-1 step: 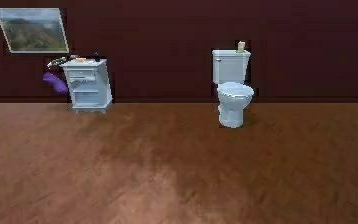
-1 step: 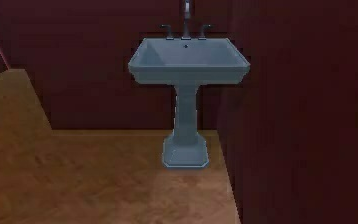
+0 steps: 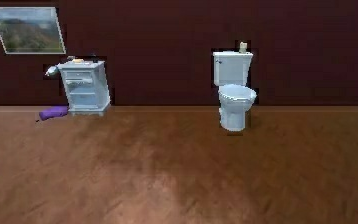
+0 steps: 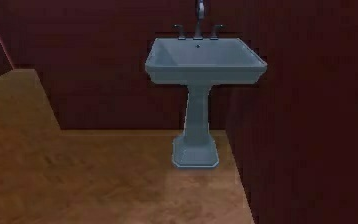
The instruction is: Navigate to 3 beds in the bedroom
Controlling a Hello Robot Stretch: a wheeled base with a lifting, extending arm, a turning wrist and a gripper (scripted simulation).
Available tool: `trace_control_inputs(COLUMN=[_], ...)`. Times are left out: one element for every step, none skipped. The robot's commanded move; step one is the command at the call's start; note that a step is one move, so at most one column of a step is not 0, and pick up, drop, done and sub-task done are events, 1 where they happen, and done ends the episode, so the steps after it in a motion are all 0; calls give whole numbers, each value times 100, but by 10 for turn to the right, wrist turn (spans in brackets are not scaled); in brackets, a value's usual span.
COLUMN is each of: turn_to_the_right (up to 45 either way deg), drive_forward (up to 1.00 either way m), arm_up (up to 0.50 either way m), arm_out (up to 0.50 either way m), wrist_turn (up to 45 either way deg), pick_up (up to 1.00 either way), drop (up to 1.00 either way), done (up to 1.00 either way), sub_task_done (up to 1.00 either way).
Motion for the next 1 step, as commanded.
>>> trace_control_inputs(turn_to_the_right=[-450], drive_forward=[0], arm_up=[0], arm_out=[0], wrist_turn=[0], pick_up=[0], drop=[0], done=[0], sub_task_done=[0])
